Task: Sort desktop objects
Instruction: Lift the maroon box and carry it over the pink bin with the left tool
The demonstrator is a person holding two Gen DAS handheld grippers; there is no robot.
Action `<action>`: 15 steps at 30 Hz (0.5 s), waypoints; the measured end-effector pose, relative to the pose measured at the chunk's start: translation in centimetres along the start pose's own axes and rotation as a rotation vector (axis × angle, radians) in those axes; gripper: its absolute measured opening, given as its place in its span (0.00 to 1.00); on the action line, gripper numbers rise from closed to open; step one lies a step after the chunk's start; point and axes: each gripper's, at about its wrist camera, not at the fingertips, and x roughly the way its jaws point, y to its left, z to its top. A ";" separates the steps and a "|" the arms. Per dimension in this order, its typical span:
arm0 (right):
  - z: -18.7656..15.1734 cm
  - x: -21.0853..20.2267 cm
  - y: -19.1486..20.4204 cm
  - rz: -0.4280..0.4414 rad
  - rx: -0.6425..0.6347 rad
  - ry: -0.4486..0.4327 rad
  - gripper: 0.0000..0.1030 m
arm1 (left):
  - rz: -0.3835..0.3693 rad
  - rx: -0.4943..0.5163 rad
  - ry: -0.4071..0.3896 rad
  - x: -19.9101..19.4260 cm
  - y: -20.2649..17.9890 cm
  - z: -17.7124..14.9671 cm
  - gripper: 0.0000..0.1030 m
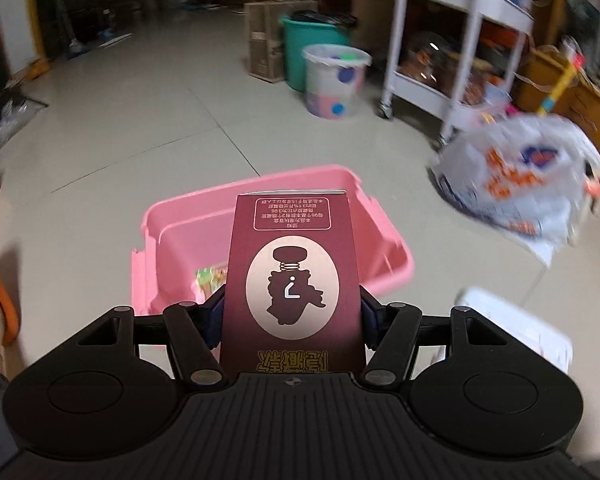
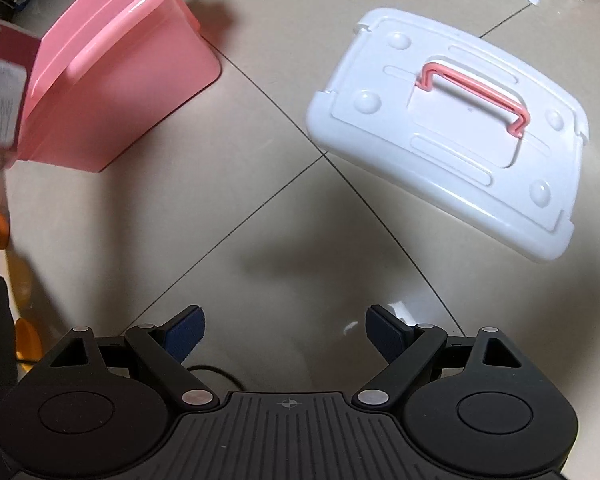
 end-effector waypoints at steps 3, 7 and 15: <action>-0.1 0.2 -0.3 0.001 0.015 0.003 0.83 | 0.003 -0.038 0.009 2.1 0.0 1.4 0.61; 0.1 0.6 -0.7 0.008 0.038 -0.002 0.83 | 0.023 -0.078 0.019 4.7 0.0 2.6 0.61; 1.5 0.6 -1.1 0.018 0.071 -0.047 0.83 | 0.002 -0.147 0.018 9.0 0.7 4.6 0.61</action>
